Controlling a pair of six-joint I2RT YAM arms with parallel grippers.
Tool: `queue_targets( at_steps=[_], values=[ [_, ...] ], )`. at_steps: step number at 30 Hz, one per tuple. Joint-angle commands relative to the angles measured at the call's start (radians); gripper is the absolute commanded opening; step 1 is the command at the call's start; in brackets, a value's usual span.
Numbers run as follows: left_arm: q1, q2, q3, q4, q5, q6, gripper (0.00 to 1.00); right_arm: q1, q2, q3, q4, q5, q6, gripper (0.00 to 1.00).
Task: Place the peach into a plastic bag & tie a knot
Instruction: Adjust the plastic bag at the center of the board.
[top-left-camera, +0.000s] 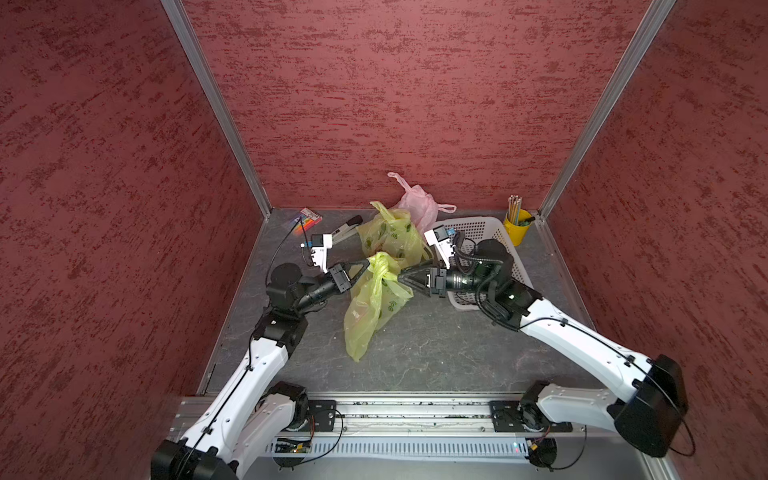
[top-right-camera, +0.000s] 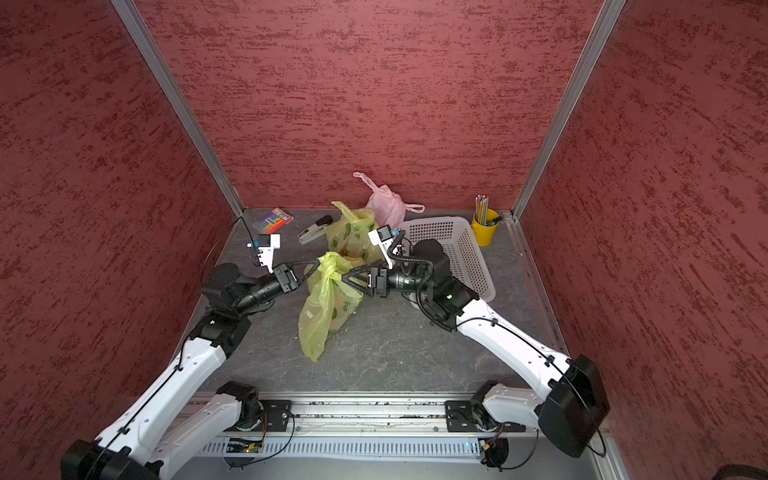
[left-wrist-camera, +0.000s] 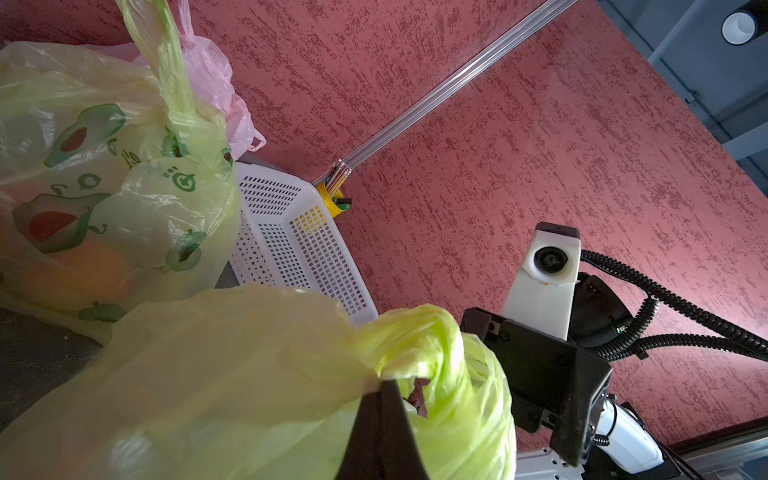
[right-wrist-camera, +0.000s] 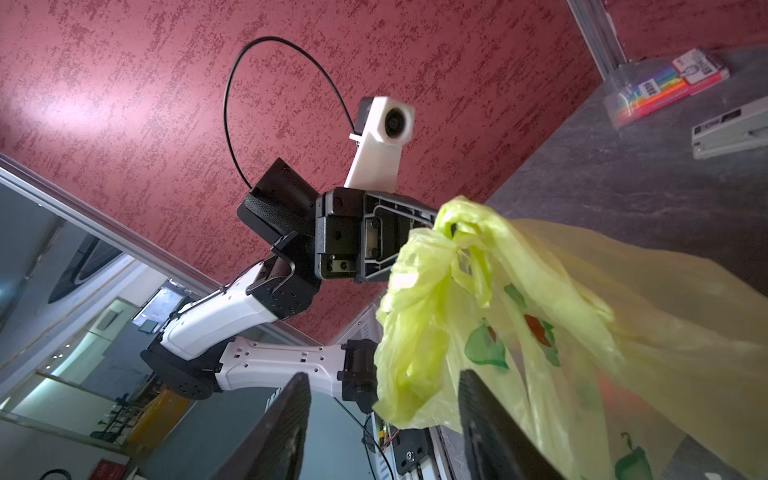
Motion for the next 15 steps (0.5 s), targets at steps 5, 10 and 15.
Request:
queue_targets(
  at_steps=[5,10,15],
  values=[
    [0.005,0.006,-0.001,0.016,0.024,0.001,0.00,0.017,0.029,0.043,0.011,0.004,-0.015,0.50],
    [0.005,0.009,-0.006,0.026,0.027,-0.006,0.00,0.022,0.043,0.053,0.025,0.000,-0.013,0.45],
    [0.005,0.008,-0.007,0.027,0.026,-0.011,0.00,0.031,0.066,0.066,0.026,-0.007,-0.017,0.32]
  ],
)
